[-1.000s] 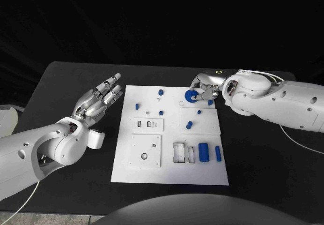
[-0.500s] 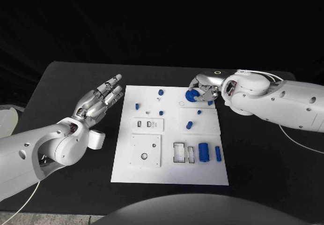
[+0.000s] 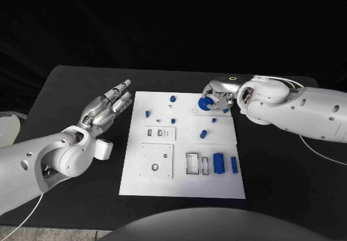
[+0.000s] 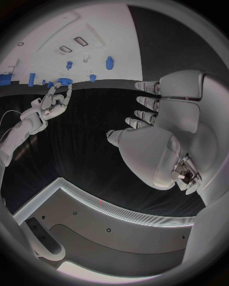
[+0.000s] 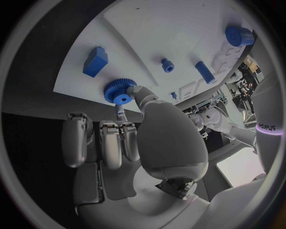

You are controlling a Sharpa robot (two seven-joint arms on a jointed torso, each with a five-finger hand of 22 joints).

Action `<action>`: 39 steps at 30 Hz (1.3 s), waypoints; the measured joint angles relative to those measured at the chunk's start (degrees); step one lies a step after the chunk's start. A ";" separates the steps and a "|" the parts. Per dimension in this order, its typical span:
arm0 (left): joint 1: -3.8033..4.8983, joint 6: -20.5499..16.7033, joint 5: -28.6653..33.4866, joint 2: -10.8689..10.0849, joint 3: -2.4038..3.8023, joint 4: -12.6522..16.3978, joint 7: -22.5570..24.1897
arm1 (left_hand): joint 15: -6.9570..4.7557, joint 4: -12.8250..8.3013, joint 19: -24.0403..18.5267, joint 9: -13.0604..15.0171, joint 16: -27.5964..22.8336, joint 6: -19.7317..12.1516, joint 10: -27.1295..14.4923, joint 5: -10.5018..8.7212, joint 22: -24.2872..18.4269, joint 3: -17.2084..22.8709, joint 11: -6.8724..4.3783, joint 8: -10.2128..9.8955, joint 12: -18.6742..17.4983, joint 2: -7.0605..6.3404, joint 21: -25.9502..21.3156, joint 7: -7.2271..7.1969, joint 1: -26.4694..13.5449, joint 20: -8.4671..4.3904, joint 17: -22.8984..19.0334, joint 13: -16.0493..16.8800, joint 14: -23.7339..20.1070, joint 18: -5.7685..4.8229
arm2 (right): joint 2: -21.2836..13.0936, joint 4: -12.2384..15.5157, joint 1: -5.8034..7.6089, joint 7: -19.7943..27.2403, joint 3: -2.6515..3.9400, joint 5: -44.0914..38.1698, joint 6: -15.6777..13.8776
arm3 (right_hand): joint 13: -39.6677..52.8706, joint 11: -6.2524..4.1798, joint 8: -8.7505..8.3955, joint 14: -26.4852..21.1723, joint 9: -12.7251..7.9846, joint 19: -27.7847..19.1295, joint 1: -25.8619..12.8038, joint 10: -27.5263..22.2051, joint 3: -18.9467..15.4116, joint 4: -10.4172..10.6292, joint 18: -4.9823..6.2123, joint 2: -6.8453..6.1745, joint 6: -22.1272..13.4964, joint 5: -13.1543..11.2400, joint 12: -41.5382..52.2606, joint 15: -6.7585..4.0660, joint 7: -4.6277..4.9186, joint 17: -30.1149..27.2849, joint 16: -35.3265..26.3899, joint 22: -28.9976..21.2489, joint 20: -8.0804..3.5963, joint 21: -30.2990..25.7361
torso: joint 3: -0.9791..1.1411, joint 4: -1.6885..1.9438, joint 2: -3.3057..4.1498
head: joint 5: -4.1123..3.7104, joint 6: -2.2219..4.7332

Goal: Assemble the parts on the task board

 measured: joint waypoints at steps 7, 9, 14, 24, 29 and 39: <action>-0.01 0.01 0.00 -0.19 0.00 0.06 -0.01 | 0.34 0.00 0.21 0.00 0.00 0.00 0.00 0.00 0.07 0.00 0.00 0.00 0.00 -0.17 0.00 0.00 0.28 0.21 0.00 0.00 -0.10 0.01 | -0.06 1.65 0.56 0.06 -0.35 0.16 -0.08 | 0.00 0.00 3.50 0.00 0.00 0.22 -0.53 0.00 -0.07 0.45 0.00 -0.39 0.16 -2.55 0.00 0.00 -0.03 0.05 0.00 -0.01 0.22 0.00 | -0.03 0.07 0.01 | 0.14 0.00; -0.01 0.02 0.00 -0.23 0.00 0.07 -0.01 | 0.34 0.00 0.21 0.00 0.00 0.00 0.00 0.00 0.07 0.00 0.00 0.00 0.00 -0.17 0.00 0.00 0.28 0.21 0.00 0.00 -0.10 0.01 | -0.05 2.38 0.93 0.07 -0.37 0.26 -0.06 | 0.03 0.00 4.36 0.00 0.00 0.22 -0.98 0.00 -0.02 0.50 0.00 -0.67 0.17 -2.89 0.00 0.00 -0.03 0.05 0.00 -0.01 0.22 0.00 | -0.03 0.07 0.01 | 0.19 0.00; -0.01 0.04 0.00 -0.27 0.00 0.10 -0.02 | 0.34 0.00 0.21 0.00 0.00 0.00 0.00 0.00 0.07 0.00 0.00 0.00 0.00 -0.17 0.00 0.00 0.28 0.21 0.01 -0.01 -0.10 0.01 | 0.65 4.18 2.02 0.03 -0.32 0.54 -0.07 | 0.04 0.00 5.00 0.00 0.00 0.22 -1.36 0.00 -0.23 0.77 0.00 -0.44 0.17 -3.55 0.00 0.00 -0.02 0.04 0.00 -0.01 0.22 0.00 | -0.04 0.07 0.01 | 0.27 0.00; -0.01 0.09 0.01 -0.14 0.00 0.11 -0.05 | 0.34 -0.15 -0.01 0.00 0.00 0.00 0.00 0.00 0.12 0.15 0.00 0.00 0.00 -0.17 0.00 -0.01 0.28 0.42 0.01 -0.01 -0.10 0.01 | 4.44 5.02 2.73 0.00 -0.29 0.65 0.08 | 0.04 0.00 5.43 0.00 0.00 0.43 -1.71 0.00 -0.25 1.07 0.00 -0.48 0.17 -3.88 0.00 0.00 -0.02 0.04 0.00 -0.02 0.43 0.23 | -0.02 0.13 0.01 | 0.21 0.00; -0.02 0.12 0.01 0.02 -0.01 0.06 -0.08 | 0.34 -0.15 -0.01 0.00 0.00 0.00 0.21 0.21 0.12 0.15 0.21 0.00 0.00 -0.17 0.00 -0.01 0.28 0.42 0.01 0.05 -0.10 0.00 | 6.62 3.43 2.75 0.11 -0.25 0.73 0.21 | 0.03 0.00 5.45 0.00 0.00 0.43 -1.74 0.00 -0.25 1.07 0.00 -0.52 0.17 -3.96 0.00 0.00 -0.02 0.03 0.00 -0.02 0.43 0.24 | -0.03 0.10 0.01 | 0.05 0.00; -0.02 0.24 0.01 0.42 0.00 -0.15 -0.11 | 0.34 -0.15 -0.01 0.00 0.00 0.00 0.21 0.21 0.11 0.15 0.21 0.00 0.00 -0.17 0.00 -0.01 0.28 0.42 0.01 0.05 -0.10 0.01 | 11.54 -0.68 2.66 0.77 -0.21 1.03 0.54 | 0.03 0.00 5.64 0.00 0.00 0.43 -1.94 0.00 -0.09 1.23 0.00 -0.73 0.16 -4.06 0.00 0.01 -0.04 0.03 0.00 -0.03 0.43 0.23 | -0.03 0.09 0.01 | -0.10 0.00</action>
